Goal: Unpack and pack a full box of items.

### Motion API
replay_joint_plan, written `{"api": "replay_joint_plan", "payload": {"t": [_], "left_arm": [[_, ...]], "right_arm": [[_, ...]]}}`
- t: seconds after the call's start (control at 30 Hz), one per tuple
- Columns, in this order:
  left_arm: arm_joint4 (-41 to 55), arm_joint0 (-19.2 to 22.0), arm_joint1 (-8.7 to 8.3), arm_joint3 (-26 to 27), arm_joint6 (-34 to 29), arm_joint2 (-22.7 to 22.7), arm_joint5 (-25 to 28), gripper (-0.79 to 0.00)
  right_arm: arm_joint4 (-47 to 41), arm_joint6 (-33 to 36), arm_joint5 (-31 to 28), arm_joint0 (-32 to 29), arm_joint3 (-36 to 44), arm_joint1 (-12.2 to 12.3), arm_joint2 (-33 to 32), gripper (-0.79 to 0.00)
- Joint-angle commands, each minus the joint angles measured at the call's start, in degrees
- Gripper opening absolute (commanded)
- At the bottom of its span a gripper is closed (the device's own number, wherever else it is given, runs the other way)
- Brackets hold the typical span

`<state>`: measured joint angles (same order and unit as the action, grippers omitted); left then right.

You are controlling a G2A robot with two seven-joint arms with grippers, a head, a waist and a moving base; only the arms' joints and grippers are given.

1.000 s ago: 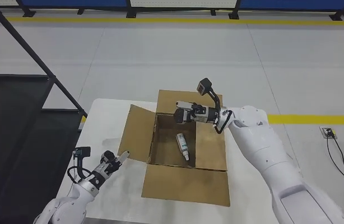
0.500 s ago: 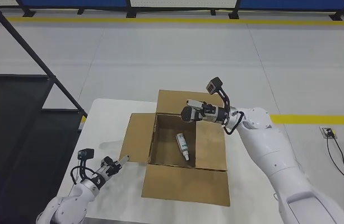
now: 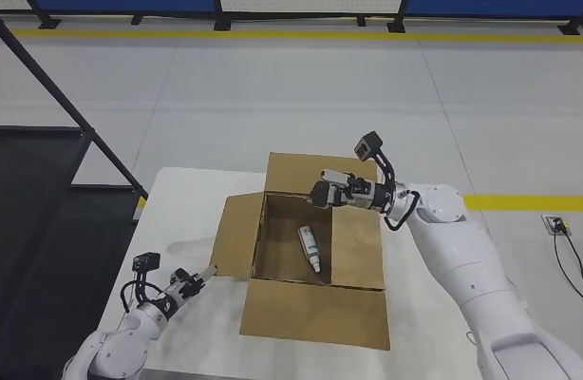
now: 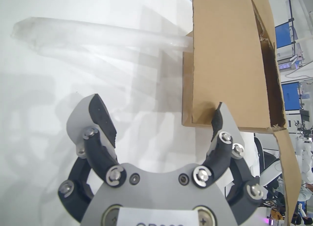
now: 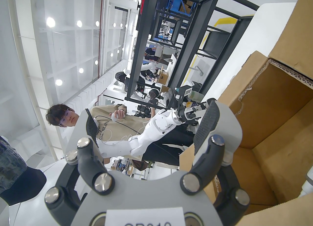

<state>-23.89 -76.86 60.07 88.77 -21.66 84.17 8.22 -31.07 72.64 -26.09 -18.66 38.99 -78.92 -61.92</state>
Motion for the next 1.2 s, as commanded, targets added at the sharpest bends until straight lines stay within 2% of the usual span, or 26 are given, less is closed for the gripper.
{"api": "replay_joint_plan", "payload": {"t": [0.0, 0.23, 0.63, 0.77, 0.87, 1.03, 1.17], "left_arm": [[0.23, -0.47, -0.06, 0.94, 0.39, 0.77, 0.34, 0.000], [-0.26, -2.72, -0.38, 6.95, 0.70, 3.94, 1.29, 0.000], [0.28, -6.39, -0.57, 18.45, 3.74, 9.26, 3.33, 0.000], [1.76, -7.66, -0.57, 23.29, 4.83, 11.39, 5.05, 0.000], [5.85, -8.06, -0.63, 27.08, 2.89, 12.42, 7.84, 0.000], [10.23, -4.37, -0.84, 29.16, -3.68, 10.65, 9.51, 0.000], [13.59, 1.78, -0.63, 27.53, -9.07, 4.07, 8.85, 0.000]], "right_arm": [[0.03, 0.00, 0.02, -0.25, 0.36, 0.13, -0.23, 0.000], [0.19, -0.30, 0.54, -0.93, 1.43, 0.49, -0.83, 0.000], [3.97, -5.76, 2.71, -2.73, 3.66, 1.37, -1.72, 0.000], [5.22, -5.51, 1.84, -4.22, 5.28, 2.17, -2.95, 0.000], [6.70, -5.72, -0.64, -6.16, 7.48, 3.22, -4.96, 0.000], [9.18, -6.04, -4.48, -12.26, 14.24, 5.71, -10.51, 0.000], [11.23, -8.05, -4.88, -18.92, 21.33, 7.78, -16.17, 0.000]]}}
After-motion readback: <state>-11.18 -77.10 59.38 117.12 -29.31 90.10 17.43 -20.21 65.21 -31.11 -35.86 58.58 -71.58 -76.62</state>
